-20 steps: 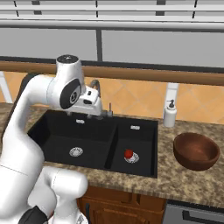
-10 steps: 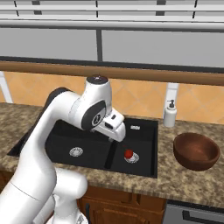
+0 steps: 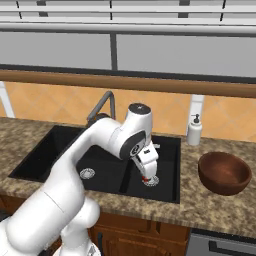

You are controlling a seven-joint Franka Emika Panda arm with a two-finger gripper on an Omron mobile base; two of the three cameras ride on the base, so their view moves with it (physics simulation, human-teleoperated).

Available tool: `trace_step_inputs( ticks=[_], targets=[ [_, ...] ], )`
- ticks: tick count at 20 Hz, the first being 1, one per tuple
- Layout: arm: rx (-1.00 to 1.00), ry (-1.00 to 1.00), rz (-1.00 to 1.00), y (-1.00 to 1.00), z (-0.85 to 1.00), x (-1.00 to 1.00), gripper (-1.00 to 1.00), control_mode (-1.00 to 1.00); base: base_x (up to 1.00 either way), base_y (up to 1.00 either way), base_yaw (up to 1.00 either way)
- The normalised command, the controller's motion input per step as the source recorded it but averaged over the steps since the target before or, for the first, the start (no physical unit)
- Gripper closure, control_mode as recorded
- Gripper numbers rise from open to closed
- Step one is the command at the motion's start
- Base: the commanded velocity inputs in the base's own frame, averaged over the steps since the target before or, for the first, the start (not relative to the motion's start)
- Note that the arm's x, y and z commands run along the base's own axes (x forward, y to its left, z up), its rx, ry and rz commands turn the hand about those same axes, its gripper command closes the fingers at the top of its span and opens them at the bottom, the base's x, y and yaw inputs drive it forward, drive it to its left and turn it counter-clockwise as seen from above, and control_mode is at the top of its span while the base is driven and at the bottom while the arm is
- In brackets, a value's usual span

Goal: Pick the bell pepper from the sink and place it in the bowl. Then pick the bowl and place it in the microwave. Then close the microwave door and press the start button.

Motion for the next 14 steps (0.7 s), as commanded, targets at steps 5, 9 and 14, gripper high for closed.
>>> trace_step_inputs(
  ticks=[5, 9, 14],
  targets=[
    [0.31, 0.00, -0.01, -0.37, -0.19, 0.55, -1.00, -1.00, 0.00, 0.00, 0.00],
    [0.10, 0.08, 0.00, -0.01, -0.25, 0.86, -1.00, -1.00, 0.00, 0.00, 0.00],
    [0.02, 0.08, 0.00, 0.00, -0.45, 0.73, -1.00, -1.00, 0.00, 0.00, 0.00]
  ],
)
